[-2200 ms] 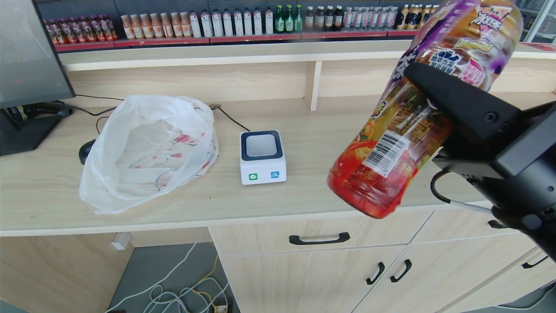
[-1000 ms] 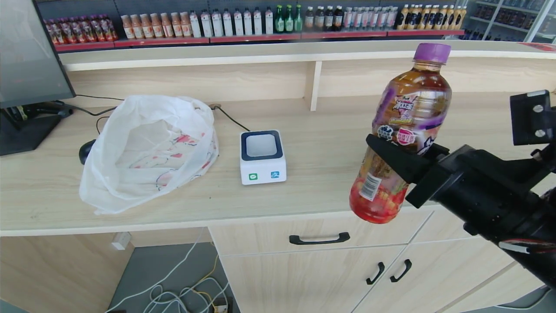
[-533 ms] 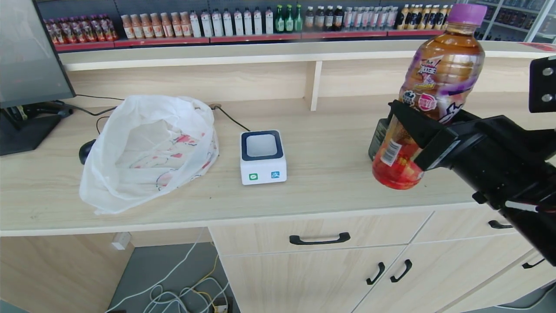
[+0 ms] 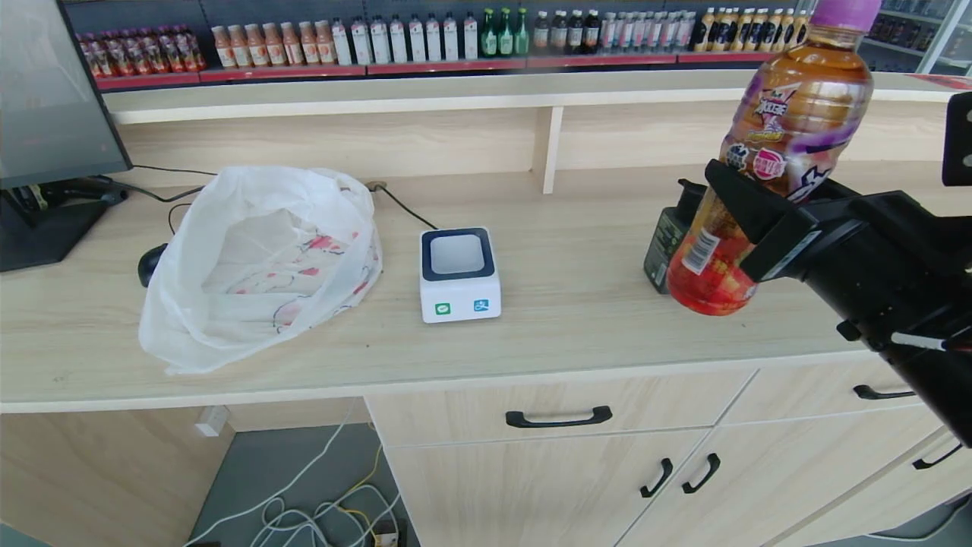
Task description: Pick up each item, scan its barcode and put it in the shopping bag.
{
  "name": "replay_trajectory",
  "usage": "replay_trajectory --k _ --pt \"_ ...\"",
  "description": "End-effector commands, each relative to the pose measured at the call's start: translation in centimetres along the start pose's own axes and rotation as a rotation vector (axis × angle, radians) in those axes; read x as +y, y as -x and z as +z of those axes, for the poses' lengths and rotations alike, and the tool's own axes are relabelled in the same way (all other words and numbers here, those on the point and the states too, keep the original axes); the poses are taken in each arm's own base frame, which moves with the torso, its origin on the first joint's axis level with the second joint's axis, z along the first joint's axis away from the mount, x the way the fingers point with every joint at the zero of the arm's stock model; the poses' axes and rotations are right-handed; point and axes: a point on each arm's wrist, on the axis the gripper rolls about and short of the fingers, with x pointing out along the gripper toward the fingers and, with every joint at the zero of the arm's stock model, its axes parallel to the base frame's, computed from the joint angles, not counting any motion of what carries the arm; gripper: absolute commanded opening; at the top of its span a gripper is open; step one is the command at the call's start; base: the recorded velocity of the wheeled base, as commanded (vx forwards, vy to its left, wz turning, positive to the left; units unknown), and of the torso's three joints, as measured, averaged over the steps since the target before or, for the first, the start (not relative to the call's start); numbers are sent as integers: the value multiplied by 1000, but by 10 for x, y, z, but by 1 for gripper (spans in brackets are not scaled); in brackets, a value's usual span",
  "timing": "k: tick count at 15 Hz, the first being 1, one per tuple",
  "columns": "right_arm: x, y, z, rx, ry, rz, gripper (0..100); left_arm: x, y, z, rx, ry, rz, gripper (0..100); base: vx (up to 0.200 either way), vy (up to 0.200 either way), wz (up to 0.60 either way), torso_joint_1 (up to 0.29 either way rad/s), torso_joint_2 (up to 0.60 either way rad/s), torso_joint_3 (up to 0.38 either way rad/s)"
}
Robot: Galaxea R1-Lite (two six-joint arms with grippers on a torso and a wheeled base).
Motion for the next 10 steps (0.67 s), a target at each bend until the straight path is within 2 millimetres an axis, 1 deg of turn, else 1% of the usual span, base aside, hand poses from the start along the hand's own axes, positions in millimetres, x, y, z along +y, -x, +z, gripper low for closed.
replay_trajectory --k 1,3,5,10 --pt "1 -2 -2 3 -2 5 0 0 0 0 0 -2 0 100 0 200 0 2 12 -2" --pt "1 -2 -2 -6 -3 17 0 0 0 0 0 -2 0 100 0 200 0 2 0 2" --pt "3 4 -5 13 2 30 0 0 0 0 0 1 0 100 0 200 0 0 5 7" --pt "1 10 0 -1 -2 27 0 0 0 0 0 0 0 100 0 200 0 7 2 5"
